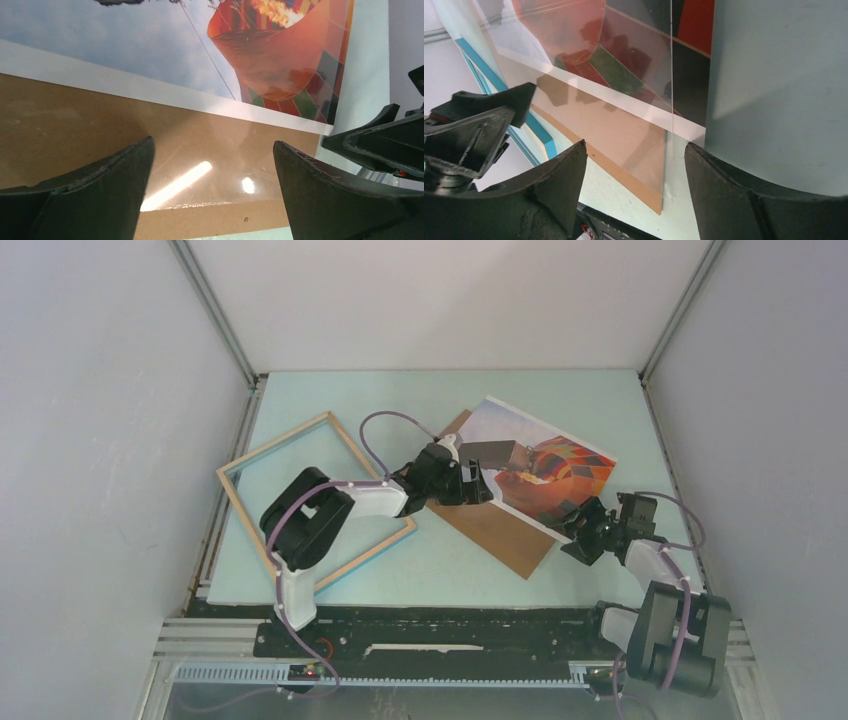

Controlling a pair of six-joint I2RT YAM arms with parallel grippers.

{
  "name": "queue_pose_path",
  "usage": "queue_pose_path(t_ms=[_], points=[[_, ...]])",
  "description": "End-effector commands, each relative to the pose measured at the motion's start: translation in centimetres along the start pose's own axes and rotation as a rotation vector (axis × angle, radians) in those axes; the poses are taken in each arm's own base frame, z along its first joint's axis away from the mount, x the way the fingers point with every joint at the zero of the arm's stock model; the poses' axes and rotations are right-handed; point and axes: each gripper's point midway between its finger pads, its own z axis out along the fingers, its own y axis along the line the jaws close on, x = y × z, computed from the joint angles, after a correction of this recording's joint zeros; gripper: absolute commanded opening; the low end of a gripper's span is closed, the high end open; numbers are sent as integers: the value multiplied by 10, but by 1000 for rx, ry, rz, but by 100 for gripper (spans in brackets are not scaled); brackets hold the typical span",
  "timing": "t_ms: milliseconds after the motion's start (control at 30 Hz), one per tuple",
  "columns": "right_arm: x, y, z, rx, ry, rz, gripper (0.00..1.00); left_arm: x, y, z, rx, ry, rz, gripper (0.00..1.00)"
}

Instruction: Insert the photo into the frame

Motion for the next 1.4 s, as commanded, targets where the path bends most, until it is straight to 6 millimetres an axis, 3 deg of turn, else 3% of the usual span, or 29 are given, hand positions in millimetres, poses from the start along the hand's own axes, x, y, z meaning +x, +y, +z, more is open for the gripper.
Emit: queue_pose_path(t_ms=[0,167,367,567,967,1233,1367], points=[[-9,-3,-1,-7,-37,-42,79,-9,-19,12,66,-10,-40,100],[-9,-1,1,-40,-12,-20,79,-6,2,14,-34,-20,-67,98],[-9,10,3,-106,1,-24,79,-2,13,10,-78,-25,-67,97],[-9,24,2,-174,14,-15,78,-1,13,10,-78,-21,-64,97],[-7,69,-31,-377,-83,-39,78,-2,10,10,-65,-14,-49,98],[-12,83,-21,-423,-104,1,78,-2,8,9,-56,-19,-45,98],[-16,77,-15,-404,-144,28,76,-2,7,8,-52,-22,-44,98]])
